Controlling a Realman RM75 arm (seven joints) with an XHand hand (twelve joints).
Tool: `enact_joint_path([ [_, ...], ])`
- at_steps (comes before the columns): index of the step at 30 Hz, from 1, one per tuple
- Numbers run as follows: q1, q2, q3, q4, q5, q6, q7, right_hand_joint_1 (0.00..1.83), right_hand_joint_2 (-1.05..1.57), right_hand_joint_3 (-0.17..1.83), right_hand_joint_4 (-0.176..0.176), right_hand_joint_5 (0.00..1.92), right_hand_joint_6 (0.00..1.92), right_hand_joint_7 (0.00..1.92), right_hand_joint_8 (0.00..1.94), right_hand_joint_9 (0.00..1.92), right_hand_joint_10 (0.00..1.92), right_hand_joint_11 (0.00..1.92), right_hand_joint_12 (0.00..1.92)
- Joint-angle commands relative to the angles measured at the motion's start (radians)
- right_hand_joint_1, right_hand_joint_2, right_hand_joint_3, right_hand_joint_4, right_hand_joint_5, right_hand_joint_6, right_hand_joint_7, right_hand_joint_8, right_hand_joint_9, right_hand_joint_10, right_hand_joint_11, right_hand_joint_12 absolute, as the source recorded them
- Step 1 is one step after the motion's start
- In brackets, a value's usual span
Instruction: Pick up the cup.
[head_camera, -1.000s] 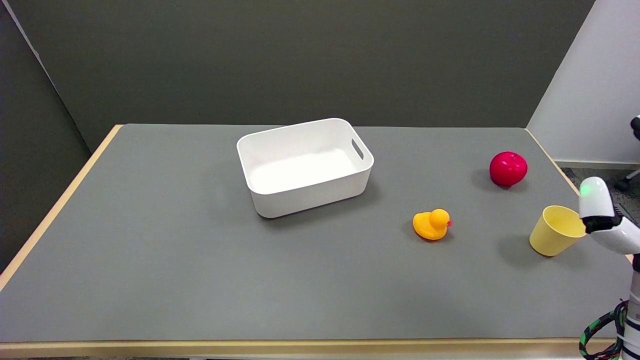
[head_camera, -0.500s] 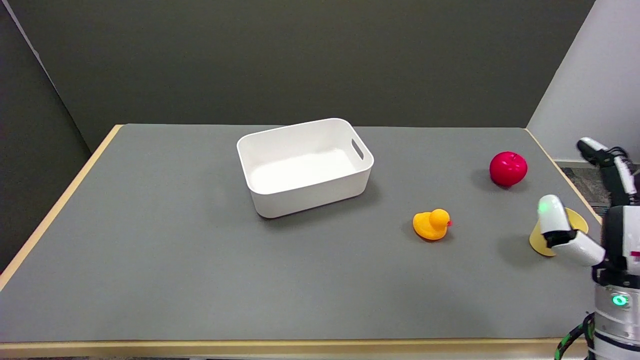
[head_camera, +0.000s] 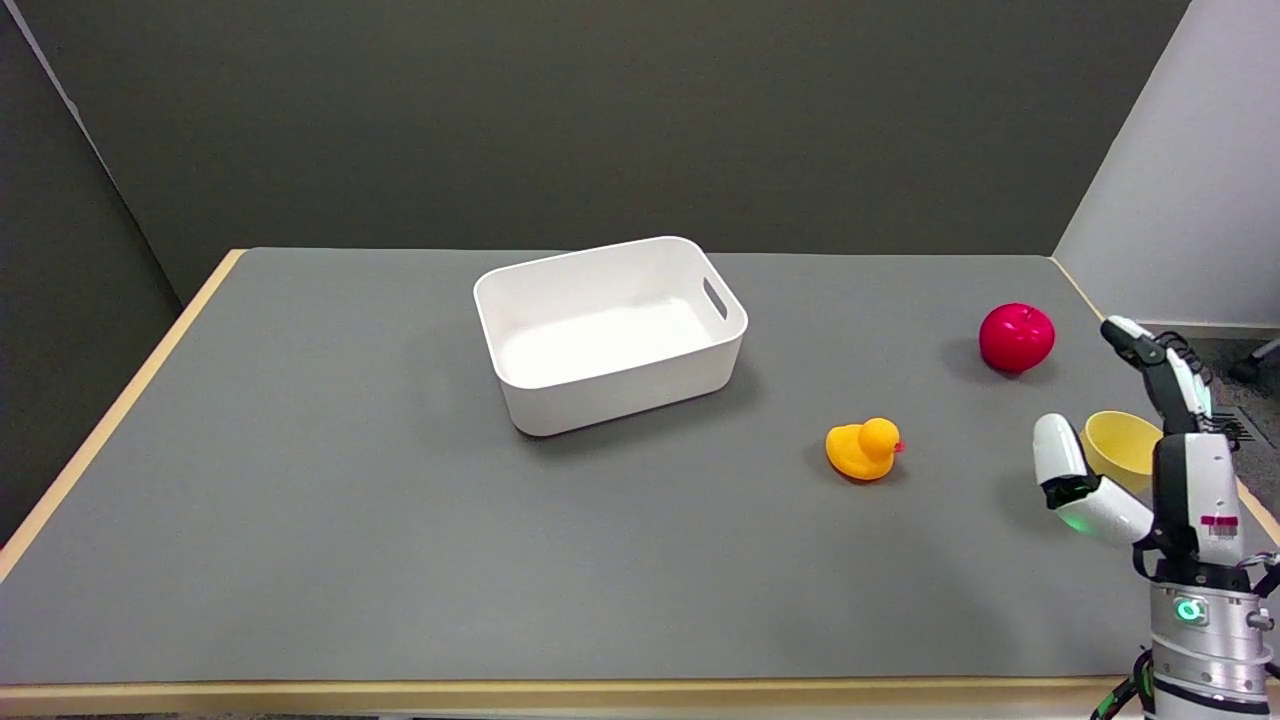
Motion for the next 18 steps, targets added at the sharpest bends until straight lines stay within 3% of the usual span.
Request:
enact_joint_path([
  [1, 0.054, -0.054, -0.059, -0.101, 0.118, -0.002, -0.013, 0.61, 0.63, 0.95, -0.055, 0.27, 0.55, 0.26, 0.44, 0.15, 0.75, 0.0, 0.96],
  [5, 0.053, -0.051, -0.065, -0.112, 0.177, -0.022, -0.02, 0.64, 0.68, 0.86, -0.057, 0.3, 0.53, 0.31, 0.37, 0.16, 0.79, 0.0, 0.95],
  [8, 0.051, -0.049, -0.065, -0.129, 0.228, -0.045, -0.02, 0.65, 0.62, 0.96, -0.057, 0.29, 0.6, 0.28, 0.47, 0.18, 0.77, 0.0, 0.99],
  [18, 0.061, -0.041, -0.062, -0.136, 0.27, -0.074, -0.044, 0.73, 0.69, 0.96, -0.07, 0.38, 0.74, 0.41, 0.56, 0.28, 0.88, 0.0, 1.09],
])
